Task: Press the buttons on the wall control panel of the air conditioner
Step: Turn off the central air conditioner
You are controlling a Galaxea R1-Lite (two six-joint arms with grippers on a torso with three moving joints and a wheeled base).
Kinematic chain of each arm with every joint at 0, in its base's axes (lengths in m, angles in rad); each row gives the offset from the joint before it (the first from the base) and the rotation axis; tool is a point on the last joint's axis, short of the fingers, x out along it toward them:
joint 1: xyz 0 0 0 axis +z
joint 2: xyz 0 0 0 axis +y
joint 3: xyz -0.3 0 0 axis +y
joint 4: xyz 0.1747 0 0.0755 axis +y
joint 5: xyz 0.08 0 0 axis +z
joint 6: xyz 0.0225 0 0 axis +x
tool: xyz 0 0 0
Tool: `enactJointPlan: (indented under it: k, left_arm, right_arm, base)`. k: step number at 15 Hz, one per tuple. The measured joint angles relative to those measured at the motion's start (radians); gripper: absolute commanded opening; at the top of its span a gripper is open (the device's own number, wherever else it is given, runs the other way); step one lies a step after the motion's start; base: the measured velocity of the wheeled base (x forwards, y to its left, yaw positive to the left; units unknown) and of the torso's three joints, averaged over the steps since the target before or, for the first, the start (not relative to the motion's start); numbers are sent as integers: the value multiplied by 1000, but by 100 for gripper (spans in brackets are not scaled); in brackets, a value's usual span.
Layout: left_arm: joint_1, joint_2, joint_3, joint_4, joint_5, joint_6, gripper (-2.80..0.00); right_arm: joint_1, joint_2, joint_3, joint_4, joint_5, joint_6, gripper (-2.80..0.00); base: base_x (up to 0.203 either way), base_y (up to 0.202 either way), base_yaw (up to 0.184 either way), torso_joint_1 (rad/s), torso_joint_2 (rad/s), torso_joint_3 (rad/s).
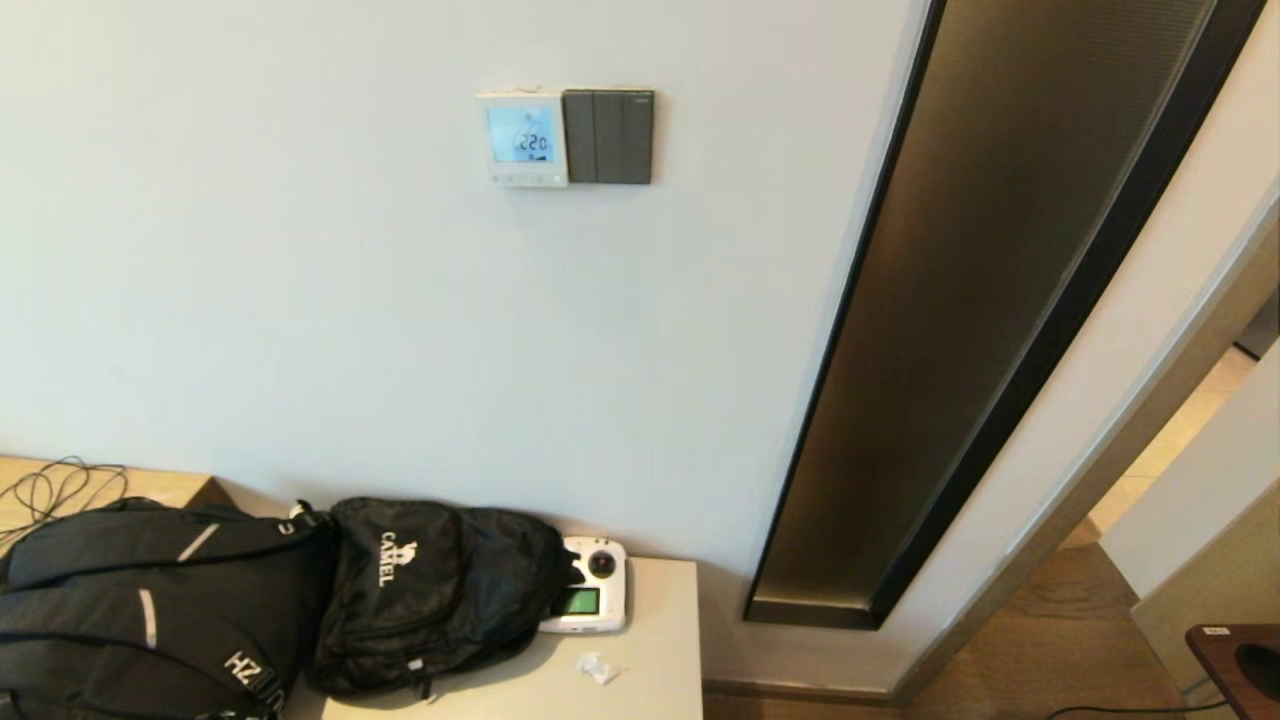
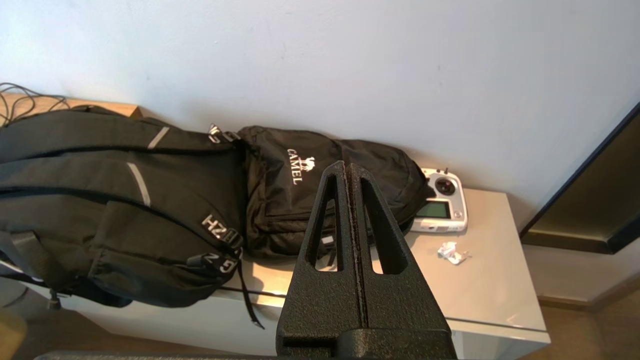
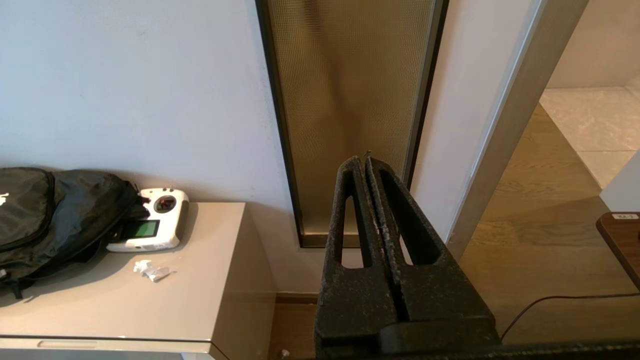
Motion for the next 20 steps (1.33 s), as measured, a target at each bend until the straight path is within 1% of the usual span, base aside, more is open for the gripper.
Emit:
enactJointPlan:
  k: [4, 9, 16, 18, 20]
  left_arm:
    - [1, 0, -2, 4, 4, 5, -280]
    - [1, 0, -9, 14, 1, 40, -280]
    - [1, 0, -16, 15, -11, 40, -280]
    - [1, 4, -98, 28, -40, 36, -280]
    - [2, 49, -194, 43, -61, 33, -280]
  right_arm:
    - [0, 0, 0, 0, 0, 0, -280]
    - [1, 0, 0, 0, 0, 0, -280]
    - [2, 0, 0, 0, 0, 0, -280]
    - [1, 0, 0, 0, 0, 0, -280]
    - [2, 0, 0, 0, 0, 0, -280]
  base:
    - [0, 0, 0, 0, 0, 0]
    - [0, 0, 0, 0, 0, 0]
    - [0, 0, 0, 0, 0, 0]
    - [0, 0, 0, 0, 0, 0]
    - [0, 0, 0, 0, 0, 0]
